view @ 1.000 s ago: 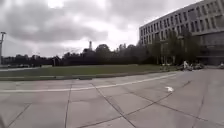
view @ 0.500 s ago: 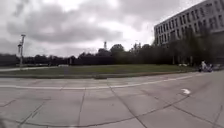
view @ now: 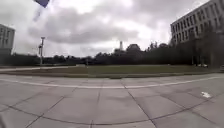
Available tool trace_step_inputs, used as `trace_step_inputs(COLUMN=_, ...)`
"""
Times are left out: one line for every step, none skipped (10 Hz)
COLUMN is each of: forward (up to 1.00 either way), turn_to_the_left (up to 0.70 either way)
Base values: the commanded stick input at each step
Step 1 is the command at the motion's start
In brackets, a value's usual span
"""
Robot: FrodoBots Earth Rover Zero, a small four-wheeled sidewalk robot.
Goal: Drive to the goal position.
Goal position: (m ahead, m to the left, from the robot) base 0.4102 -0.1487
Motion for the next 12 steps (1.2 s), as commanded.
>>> trace_step_inputs(forward=0.0, turn_to_the_left=1.0)
trace_step_inputs(forward=0.0, turn_to_the_left=1.0)
trace_step_inputs(forward=0.0, turn_to_the_left=1.0)
trace_step_inputs(forward=0.0, turn_to_the_left=1.0)
trace_step_inputs(forward=0.0, turn_to_the_left=1.0)
trace_step_inputs(forward=0.0, turn_to_the_left=1.0)
trace_step_inputs(forward=0.0, turn_to_the_left=1.0)
trace_step_inputs(forward=0.0, turn_to_the_left=1.0)
trace_step_inputs(forward=0.0, turn_to_the_left=1.0)
trace_step_inputs(forward=0.0, turn_to_the_left=1.0)
trace_step_inputs(forward=0.0, turn_to_the_left=1.0)
trace_step_inputs(forward=0.01, turn_to_the_left=0.97)
